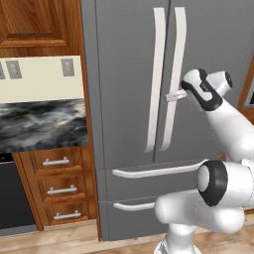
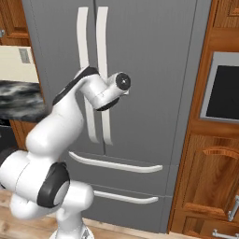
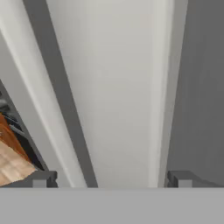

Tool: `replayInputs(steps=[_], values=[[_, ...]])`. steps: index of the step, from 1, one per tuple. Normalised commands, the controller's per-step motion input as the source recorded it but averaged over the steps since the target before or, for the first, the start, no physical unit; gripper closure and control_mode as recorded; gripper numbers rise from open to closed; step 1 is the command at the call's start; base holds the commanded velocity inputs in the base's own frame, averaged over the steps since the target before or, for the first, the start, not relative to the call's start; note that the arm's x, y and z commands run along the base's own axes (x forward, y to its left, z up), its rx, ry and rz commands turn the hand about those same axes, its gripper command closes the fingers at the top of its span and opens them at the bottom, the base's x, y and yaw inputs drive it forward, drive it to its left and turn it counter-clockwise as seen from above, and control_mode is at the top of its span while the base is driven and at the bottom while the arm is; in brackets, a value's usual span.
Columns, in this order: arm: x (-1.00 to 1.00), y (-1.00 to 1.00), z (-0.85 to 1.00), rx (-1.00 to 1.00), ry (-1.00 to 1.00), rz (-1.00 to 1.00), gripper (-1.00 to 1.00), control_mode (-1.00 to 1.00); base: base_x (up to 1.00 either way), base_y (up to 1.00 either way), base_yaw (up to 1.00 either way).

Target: Open the fridge, remove the mango, lemon wedge, and chicken drumstick, and place them on any counter.

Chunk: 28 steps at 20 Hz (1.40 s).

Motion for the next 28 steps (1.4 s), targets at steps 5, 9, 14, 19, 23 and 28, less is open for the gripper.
replayInputs(steps=[5, 9, 14, 19, 23, 28], values=[[0.88, 0.57, -0.27, 0.02, -0.14, -0.22, 1.00, -1.00, 0.00, 0.00, 0.00], [1.00, -0.16, 0.00, 0.12, 0.15, -0.02, 1.00, -1.00, 0.00, 0.00, 0.00], [0.83, -0.42, 0.00, 0.12, 0.28, 0.01, 1.00, -1.00, 0.00, 0.00, 0.00], [0.11, -0.22, -0.01, 0.07, 0.05, 0.02, 1.00, -1.00, 0.00, 0.00, 0.00], [-0.74, -0.09, 0.00, 0.07, -0.01, 0.08, 1.00, -1.00, 0.00, 0.00, 0.00], [-1.00, -0.21, 0.14, 0.04, -0.11, 0.13, 1.00, -1.00, 0.00, 0.00, 0.00]])
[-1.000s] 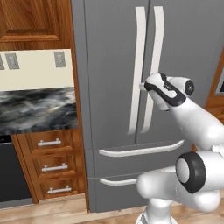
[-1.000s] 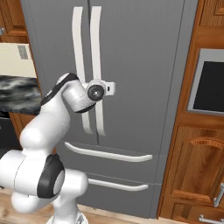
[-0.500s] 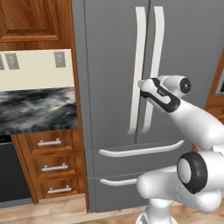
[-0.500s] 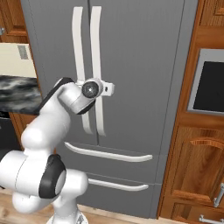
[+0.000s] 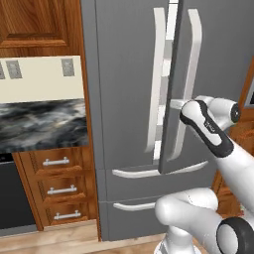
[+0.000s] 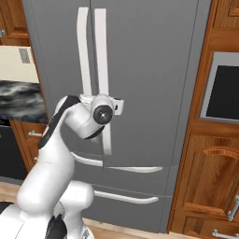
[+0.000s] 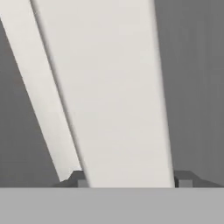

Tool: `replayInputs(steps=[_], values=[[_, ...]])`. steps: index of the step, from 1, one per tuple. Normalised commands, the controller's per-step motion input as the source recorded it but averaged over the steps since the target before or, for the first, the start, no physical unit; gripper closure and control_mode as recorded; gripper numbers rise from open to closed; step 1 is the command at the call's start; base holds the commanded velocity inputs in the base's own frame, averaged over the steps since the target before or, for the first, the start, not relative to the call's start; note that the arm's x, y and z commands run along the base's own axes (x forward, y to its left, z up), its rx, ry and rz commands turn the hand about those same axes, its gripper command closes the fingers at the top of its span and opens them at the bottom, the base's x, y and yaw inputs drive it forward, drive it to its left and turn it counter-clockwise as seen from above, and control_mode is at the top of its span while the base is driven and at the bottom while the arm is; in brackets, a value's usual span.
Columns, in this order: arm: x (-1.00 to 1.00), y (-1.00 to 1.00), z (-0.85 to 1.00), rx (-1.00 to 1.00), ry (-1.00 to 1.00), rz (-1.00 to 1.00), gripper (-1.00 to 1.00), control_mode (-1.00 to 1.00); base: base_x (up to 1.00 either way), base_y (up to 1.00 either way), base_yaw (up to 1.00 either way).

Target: Open the fridge, remove the mango, lemon wedge, and chicken drumstick, and place them on any counter.

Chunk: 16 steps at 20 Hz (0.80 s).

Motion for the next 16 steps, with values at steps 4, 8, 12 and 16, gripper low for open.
replayInputs(steps=[4, 8, 12, 16], values=[[-1.00, -0.22, 0.22, 0.00, -0.04, 0.17, 1.00, -1.00, 0.00, 0.00, 0.00], [-1.00, -0.31, 0.06, 0.00, 0.01, 0.17, 1.00, -1.00, 0.00, 0.00, 0.00], [-1.00, -0.26, 0.00, 0.00, 0.06, 0.11, 1.00, -1.00, 0.00, 0.00, 0.00], [-1.00, -0.58, 0.00, 0.00, 0.03, 0.02, 1.00, -1.00, 0.00, 0.00, 0.00]])
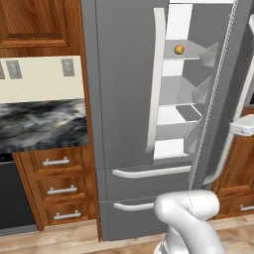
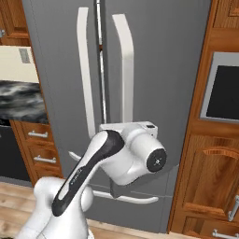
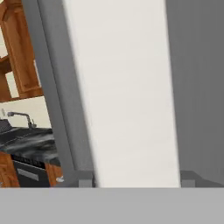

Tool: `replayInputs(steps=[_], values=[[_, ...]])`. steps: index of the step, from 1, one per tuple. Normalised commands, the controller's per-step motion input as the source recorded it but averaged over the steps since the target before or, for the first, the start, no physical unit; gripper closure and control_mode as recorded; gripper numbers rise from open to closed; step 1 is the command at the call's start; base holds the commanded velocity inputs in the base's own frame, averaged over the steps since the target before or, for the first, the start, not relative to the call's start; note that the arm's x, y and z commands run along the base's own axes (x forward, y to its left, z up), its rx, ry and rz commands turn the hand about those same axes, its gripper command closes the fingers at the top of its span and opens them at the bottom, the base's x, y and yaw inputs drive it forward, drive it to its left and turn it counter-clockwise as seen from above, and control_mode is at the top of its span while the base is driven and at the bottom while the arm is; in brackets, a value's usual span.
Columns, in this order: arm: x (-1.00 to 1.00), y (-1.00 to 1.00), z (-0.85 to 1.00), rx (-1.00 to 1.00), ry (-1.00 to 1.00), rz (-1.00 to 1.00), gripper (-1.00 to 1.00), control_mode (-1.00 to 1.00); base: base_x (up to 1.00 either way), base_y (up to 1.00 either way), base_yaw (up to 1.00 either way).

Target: Open the fridge, remove the mango, lemon wedge, and chicken drumstick, and place them on any counter.

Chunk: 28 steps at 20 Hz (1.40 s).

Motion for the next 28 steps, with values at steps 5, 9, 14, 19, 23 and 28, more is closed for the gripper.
replayInputs(steps=[5, 9, 14, 19, 23, 28], values=[[-1.00, -0.65, -0.06, 0.02, 0.00, 0.00, 1.00, -1.00, 0.00, 0.00, 0.00], [-1.00, -0.59, -0.08, 0.04, -0.01, 0.00, 1.00, -1.00, 0.00, 0.00, 0.00], [-1.00, -0.44, -0.03, 0.06, -0.12, 0.00, 1.00, -1.00, 0.00, 0.00, 0.00], [-1.00, -0.10, 0.00, 0.02, -0.20, -0.03, 1.00, -1.00, 0.00, 0.00, 0.00], [-0.93, 0.00, 0.00, 0.00, -0.13, 0.00, 1.00, -1.00, 0.00, 0.00, 0.00], [-0.91, 0.00, 0.00, 0.00, -0.08, 0.00, -1.00, -1.00, 0.00, 0.00, 0.00]])
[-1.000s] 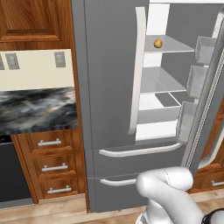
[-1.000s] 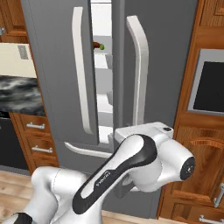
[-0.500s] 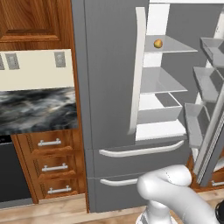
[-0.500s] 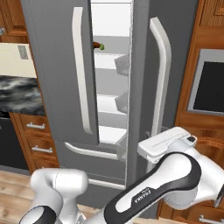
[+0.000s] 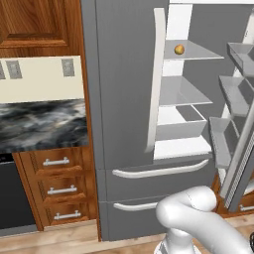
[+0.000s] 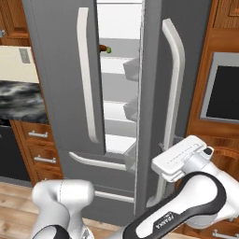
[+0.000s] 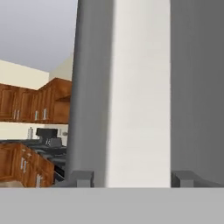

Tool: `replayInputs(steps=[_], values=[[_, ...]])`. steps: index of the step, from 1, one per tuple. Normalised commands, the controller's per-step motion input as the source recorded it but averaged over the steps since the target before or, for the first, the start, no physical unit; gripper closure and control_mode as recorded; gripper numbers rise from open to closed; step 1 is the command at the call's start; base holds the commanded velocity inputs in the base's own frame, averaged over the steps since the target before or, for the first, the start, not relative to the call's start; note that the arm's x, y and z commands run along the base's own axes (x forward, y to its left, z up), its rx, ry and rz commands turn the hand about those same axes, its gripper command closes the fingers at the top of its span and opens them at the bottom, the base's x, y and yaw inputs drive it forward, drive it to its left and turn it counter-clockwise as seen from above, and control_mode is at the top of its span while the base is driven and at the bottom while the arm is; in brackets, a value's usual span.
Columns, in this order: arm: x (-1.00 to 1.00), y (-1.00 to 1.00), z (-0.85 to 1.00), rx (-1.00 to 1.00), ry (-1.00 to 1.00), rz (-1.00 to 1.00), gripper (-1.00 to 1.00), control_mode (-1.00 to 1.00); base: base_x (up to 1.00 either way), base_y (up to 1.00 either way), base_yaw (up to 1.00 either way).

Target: Open the fridge, remove the mango, lemon wedge, and chicken drumstick, and place them on any counter.

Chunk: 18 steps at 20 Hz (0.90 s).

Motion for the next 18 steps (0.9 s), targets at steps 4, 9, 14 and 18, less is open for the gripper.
replayInputs(steps=[4, 9, 14, 18], values=[[-0.58, -0.14, 0.00, 0.01, 0.00, 0.00, -1.00, -1.00, 0.00, 0.00, 0.00], [-0.44, -0.25, 0.02, 0.04, 0.02, -0.04, -1.00, -1.00, 0.00, 0.00, 0.00], [-0.20, -0.22, 0.00, 0.03, 0.04, -0.12, -1.00, -1.00, 0.00, 0.00, 0.00], [0.05, -0.31, -0.01, 0.06, 0.14, -0.21, -1.00, -1.00, 0.00, 0.00, 0.00]])
